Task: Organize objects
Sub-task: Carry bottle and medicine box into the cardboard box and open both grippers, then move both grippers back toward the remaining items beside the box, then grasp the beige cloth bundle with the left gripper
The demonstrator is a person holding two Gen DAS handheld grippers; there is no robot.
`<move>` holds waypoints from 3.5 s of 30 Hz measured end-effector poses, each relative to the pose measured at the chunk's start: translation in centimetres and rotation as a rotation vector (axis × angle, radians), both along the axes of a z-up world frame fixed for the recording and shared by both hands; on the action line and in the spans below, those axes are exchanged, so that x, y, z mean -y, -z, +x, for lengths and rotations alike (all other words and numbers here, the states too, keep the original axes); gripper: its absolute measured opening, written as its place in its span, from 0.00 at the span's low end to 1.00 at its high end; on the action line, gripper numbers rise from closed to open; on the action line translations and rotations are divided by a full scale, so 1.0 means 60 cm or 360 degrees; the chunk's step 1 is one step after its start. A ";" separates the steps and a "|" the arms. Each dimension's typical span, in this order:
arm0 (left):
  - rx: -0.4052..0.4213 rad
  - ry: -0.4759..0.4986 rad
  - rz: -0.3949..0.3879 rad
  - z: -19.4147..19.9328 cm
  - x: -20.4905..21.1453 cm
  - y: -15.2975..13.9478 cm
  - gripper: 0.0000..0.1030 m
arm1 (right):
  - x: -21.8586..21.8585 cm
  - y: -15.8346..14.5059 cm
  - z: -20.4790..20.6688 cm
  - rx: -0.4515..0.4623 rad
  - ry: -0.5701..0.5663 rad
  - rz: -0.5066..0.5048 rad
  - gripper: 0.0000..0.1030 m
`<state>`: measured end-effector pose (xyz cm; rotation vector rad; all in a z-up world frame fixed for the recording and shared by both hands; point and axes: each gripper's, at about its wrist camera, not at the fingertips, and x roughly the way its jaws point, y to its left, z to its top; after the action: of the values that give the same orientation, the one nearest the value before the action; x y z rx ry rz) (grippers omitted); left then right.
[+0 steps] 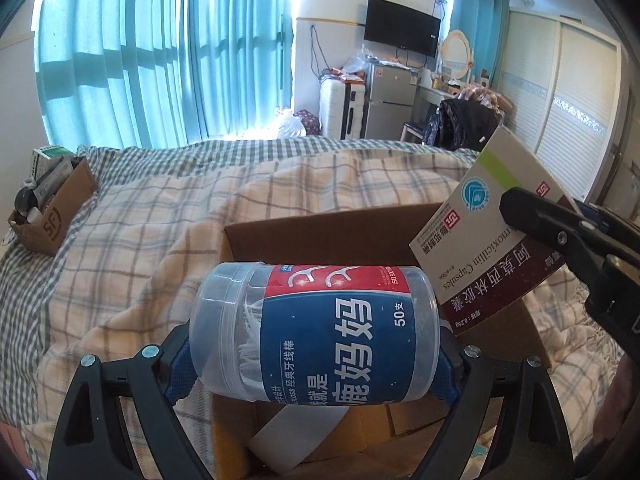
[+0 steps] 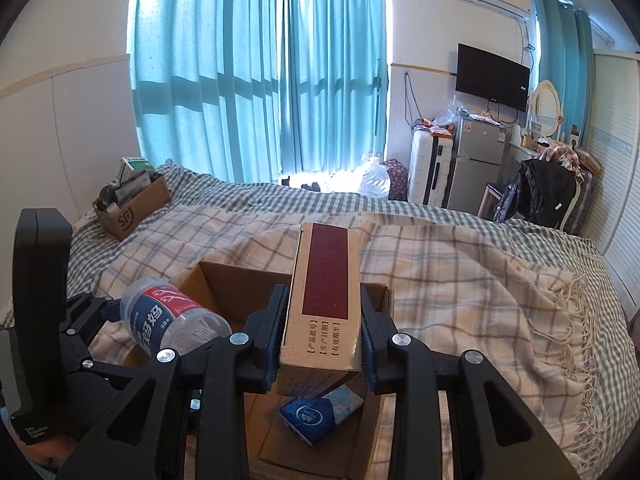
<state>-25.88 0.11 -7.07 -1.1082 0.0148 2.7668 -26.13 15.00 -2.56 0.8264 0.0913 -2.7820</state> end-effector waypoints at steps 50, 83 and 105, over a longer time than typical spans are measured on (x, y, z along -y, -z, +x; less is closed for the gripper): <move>-0.0126 -0.0235 0.0029 0.324 0.051 -0.063 1.00 | -0.070 -0.020 0.345 0.0024 0.0114 -0.0030 0.67; 0.0230 -0.0074 -0.0084 0.183 -0.022 0.172 0.24 | -0.073 0.194 0.241 0.0407 0.0015 -0.0025 0.67; 0.0210 -0.0167 -0.0014 0.238 0.044 0.090 0.17 | 0.004 0.243 0.172 0.0563 -0.0087 0.0072 0.63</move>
<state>-11.58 -2.55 -12.45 -1.3282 -0.0484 2.7798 -15.80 14.75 -17.17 1.2907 0.1127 -2.5463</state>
